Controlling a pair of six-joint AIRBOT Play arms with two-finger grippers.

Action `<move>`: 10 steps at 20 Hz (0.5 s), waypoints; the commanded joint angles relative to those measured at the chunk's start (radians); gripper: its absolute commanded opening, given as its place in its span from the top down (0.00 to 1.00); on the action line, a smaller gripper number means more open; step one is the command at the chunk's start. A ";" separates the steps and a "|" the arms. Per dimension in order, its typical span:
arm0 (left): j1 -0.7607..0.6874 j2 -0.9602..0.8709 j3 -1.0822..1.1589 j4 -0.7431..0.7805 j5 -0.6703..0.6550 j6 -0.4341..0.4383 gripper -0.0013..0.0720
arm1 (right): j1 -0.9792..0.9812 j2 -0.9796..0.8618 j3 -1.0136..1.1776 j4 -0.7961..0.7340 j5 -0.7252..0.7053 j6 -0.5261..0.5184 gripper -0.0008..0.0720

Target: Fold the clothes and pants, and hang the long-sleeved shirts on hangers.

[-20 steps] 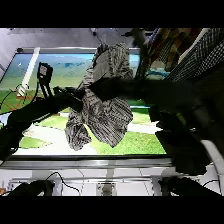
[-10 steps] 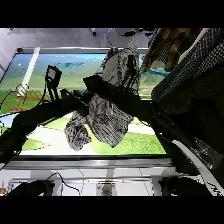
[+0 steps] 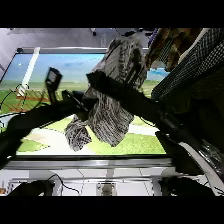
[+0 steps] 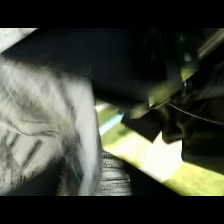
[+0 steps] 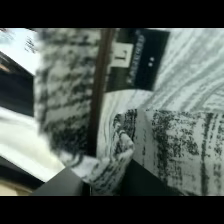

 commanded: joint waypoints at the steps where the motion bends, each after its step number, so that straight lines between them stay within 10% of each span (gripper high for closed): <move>1: 0.081 0.129 0.000 0.011 0.082 -0.027 0.20 | -0.047 0.107 0.035 -0.060 -0.081 0.000 0.91; 10: 0.422 0.406 0.000 0.011 0.110 -0.114 0.22 | 0.214 0.240 0.204 -0.338 0.099 -0.008 0.91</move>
